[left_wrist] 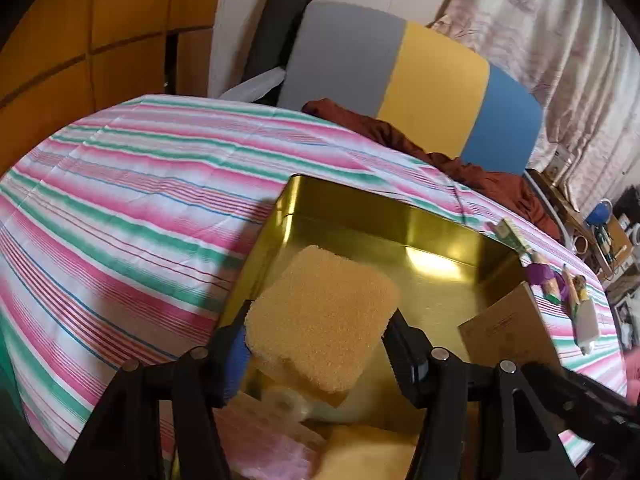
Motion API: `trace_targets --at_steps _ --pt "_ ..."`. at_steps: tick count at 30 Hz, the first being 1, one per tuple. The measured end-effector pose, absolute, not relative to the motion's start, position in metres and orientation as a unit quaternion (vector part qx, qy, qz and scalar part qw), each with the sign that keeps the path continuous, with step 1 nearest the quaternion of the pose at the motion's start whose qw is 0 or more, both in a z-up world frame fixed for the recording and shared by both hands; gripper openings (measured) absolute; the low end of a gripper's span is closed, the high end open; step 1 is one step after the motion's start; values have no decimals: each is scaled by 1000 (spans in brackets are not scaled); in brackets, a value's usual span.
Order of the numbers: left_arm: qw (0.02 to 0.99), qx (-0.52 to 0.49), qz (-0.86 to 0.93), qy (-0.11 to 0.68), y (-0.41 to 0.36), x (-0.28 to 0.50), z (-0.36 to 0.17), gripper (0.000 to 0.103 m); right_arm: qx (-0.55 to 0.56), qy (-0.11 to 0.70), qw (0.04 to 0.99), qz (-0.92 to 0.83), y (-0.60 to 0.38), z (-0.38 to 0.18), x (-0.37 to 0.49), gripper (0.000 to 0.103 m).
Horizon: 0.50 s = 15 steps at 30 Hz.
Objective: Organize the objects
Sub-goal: 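Carry the sponge and white box into the gold tray and open both tools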
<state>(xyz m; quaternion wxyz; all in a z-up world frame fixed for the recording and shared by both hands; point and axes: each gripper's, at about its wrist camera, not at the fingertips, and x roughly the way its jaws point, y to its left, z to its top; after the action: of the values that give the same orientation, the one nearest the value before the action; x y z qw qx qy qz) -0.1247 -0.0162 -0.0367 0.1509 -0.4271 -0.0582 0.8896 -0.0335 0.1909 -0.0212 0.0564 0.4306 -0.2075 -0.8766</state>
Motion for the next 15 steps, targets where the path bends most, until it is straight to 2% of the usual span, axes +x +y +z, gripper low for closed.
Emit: trace_targets --at_steps 3,8,15 --pt "143 -434 888 -54 -20 -129 -41 67 438 -208 51 -873 184 -28 -42 50" --pt "158 -436 881 -95 -30 -121 -37 87 439 -207 52 -873 180 -30 -51 50" --pt "132 -383 906 -124 -47 -110 15 100 447 -207 37 -869 176 -37 -61 50"
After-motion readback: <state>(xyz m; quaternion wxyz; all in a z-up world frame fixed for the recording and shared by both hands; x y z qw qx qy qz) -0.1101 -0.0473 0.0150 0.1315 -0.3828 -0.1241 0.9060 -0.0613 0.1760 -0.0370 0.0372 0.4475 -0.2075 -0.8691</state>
